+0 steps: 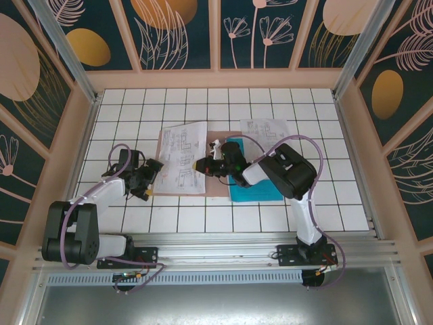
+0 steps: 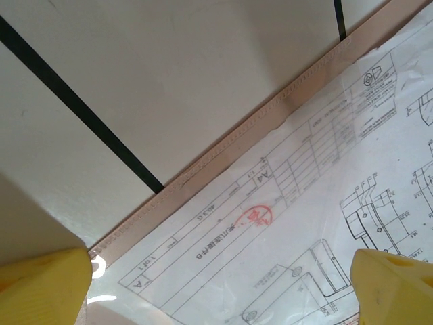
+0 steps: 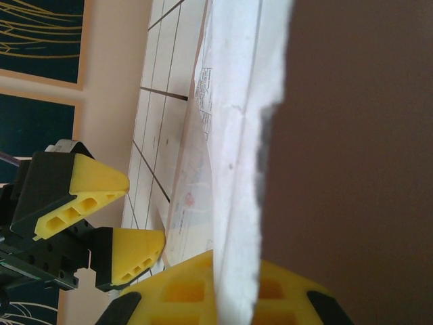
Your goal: Put the files into the folder
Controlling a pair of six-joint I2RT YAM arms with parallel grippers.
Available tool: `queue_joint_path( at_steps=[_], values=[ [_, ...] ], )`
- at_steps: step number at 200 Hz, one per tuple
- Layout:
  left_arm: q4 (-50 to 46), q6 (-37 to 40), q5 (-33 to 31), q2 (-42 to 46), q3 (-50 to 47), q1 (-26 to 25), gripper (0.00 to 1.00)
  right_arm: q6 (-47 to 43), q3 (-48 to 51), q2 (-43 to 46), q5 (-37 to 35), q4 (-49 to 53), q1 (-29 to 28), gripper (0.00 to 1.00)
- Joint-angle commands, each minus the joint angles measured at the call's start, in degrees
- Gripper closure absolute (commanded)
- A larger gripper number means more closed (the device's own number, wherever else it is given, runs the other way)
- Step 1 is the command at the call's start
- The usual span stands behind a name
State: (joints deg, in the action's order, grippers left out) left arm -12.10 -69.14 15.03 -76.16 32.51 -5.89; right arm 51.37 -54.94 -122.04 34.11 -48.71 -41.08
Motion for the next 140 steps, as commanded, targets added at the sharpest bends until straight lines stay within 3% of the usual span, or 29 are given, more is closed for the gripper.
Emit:
queue_joint_path(
  at_steps=[1,140],
  values=[
    [-1.3,-1.1,1.8,-0.9,-1.9,0.2,0.01,0.6,-1.3,-1.1,-0.4,-2.2,-0.8,1.00],
    [-1.1,-1.1,1.8,-0.6,-1.3,0.2,0.02,0.8,-2.4,-1.5,-0.7,2.8,-1.8,1.00]
  ],
)
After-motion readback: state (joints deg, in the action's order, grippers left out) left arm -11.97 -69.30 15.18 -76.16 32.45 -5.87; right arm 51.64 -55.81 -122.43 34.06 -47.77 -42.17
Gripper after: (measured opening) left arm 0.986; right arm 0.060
